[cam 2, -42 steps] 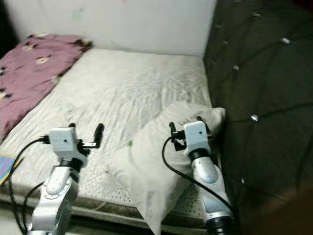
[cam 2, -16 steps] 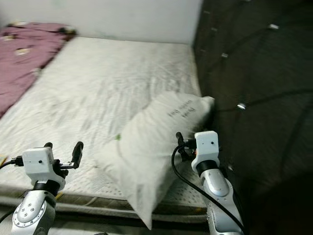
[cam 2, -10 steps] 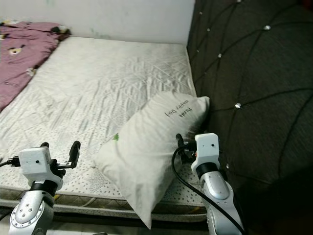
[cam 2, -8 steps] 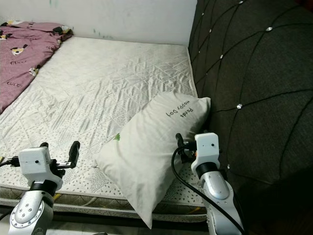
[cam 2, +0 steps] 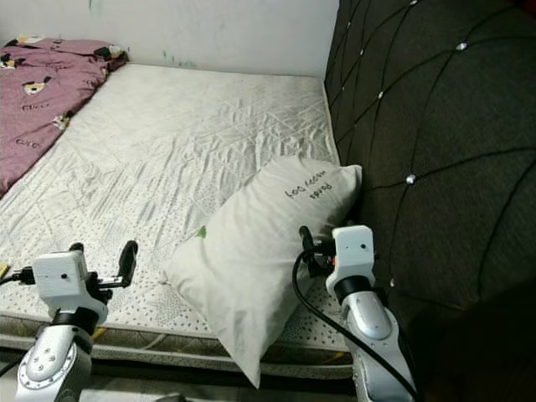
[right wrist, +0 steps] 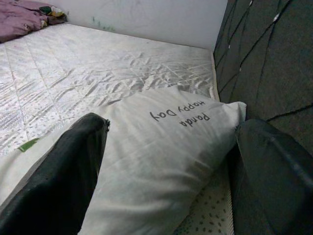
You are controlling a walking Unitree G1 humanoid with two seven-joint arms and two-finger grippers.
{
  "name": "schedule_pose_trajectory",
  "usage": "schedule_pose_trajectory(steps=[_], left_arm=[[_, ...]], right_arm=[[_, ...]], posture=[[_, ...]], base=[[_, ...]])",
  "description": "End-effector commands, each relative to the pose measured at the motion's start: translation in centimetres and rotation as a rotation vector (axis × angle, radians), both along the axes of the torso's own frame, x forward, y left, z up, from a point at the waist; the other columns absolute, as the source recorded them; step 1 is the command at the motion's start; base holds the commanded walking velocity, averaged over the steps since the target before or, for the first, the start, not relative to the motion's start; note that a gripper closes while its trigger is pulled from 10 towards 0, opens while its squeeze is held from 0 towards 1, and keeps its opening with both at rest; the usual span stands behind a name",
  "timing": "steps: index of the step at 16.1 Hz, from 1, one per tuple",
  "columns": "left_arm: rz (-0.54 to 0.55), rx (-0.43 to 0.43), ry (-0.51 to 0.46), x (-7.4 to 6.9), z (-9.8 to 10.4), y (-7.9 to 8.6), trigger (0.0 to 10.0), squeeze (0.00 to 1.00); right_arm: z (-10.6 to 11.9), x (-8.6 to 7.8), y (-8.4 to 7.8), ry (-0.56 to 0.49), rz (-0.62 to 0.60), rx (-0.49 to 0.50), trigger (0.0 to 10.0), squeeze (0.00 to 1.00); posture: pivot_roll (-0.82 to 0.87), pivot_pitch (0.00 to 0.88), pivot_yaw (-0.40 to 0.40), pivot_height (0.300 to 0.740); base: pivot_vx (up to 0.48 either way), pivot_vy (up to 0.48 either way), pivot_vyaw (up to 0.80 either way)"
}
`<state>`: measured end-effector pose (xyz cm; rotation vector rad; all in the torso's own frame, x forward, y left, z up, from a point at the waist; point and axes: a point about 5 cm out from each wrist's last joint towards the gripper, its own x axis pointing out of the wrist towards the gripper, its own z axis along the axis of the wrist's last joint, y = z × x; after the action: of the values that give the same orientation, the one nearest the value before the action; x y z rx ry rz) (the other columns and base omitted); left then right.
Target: Clean up the room
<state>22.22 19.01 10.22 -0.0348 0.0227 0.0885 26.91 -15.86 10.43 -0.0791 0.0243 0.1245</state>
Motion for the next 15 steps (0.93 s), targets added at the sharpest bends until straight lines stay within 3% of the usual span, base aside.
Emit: schedule_pose_trajectory(steps=[1, 3, 15], left_arm=[[-0.002, 0.01, 0.01, 0.0, -0.1, 0.1, 10.0, 0.0], [-0.001, 0.012, 0.01, 0.0, -0.1, 0.1, 10.0, 0.0], [0.016, 0.01, 0.009, 0.5, -0.2, 0.1, 10.0, 0.0]], right_arm=[[0.1, 0.1, 0.2, 0.0, 0.018, 0.006, 10.0, 0.0], [0.1, 0.1, 0.3, 0.0, 0.025, 0.01, 10.0, 0.0], [0.3, 2.2, 0.8, -0.013, 0.077, -0.006, 10.0, 0.0]], posture=[[0.04, 0.087, -0.009, 0.656], [0.04, 0.085, -0.011, 0.636], [0.04, 0.091, -0.021, 0.636]], base=[[0.0, 0.0, 0.0], [0.0, 0.0, 0.0], [0.0, 0.0, 0.0]])
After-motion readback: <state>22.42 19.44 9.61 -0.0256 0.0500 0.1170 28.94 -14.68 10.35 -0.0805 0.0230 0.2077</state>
